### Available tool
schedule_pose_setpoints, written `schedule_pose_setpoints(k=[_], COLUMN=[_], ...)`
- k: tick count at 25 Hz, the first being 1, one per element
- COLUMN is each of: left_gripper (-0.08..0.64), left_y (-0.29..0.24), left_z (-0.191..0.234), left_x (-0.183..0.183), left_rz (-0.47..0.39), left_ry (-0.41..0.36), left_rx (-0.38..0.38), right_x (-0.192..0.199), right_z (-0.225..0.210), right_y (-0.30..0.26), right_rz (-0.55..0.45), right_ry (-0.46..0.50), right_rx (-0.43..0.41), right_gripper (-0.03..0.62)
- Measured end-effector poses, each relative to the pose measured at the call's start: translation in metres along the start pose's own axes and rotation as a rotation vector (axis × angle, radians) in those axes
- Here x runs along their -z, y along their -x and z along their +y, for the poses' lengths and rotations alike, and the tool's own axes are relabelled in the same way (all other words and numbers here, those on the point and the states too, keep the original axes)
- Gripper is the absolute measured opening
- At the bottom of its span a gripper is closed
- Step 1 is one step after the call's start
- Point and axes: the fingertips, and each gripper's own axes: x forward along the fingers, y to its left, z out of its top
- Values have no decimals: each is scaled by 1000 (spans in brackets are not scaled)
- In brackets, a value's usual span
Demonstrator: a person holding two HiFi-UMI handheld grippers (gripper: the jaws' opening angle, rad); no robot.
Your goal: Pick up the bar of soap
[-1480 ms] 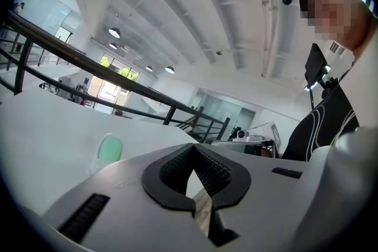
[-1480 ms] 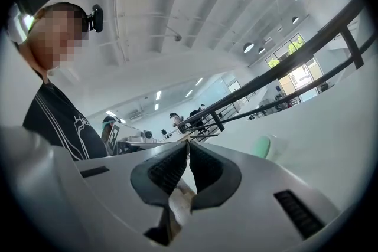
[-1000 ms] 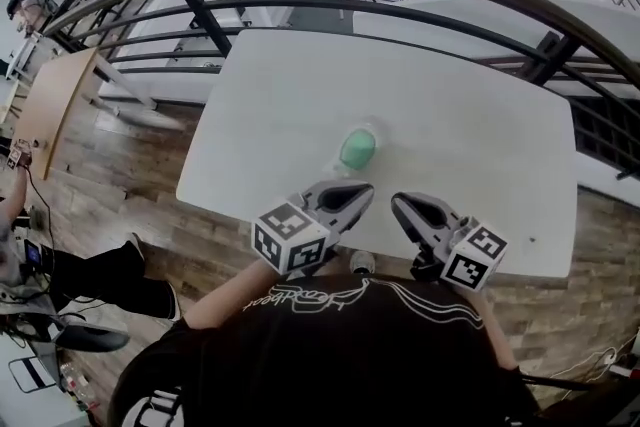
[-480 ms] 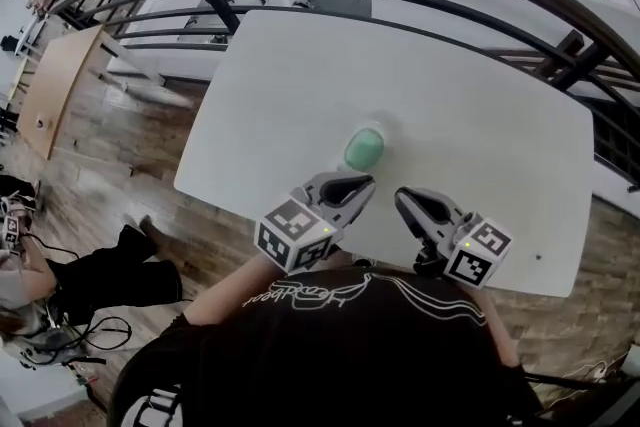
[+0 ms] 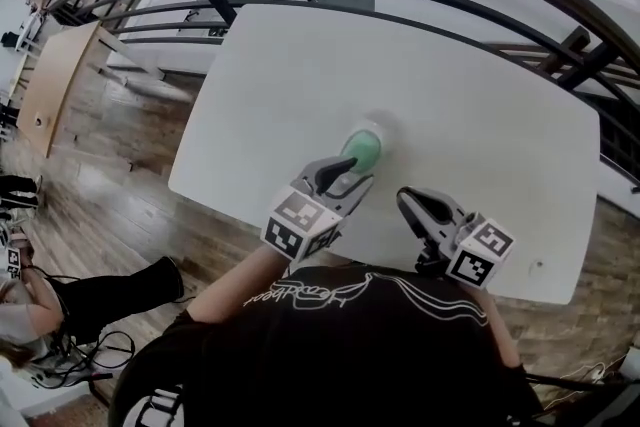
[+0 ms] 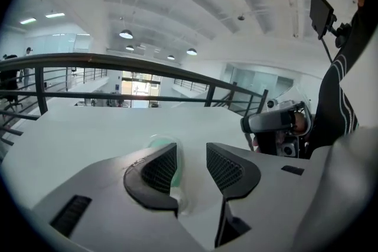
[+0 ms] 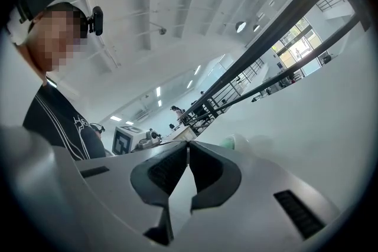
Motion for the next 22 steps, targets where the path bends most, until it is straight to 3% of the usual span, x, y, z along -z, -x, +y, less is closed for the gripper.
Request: schedule_pose_setpoints(k=[10, 22], left_gripper=[276, 285], left_y=[-28, -47], left_z=[38, 52], left_x=[18, 43], left_rz=[92, 160], left_ry=[-49, -55], left_rx=[-136, -198], right_x=[0, 3], right_z=[-22, -34], right_y=[0, -5], right_rz=[7, 5], right_ry=[-13, -34], right_rx=[25, 31], right_gripper=[18, 18])
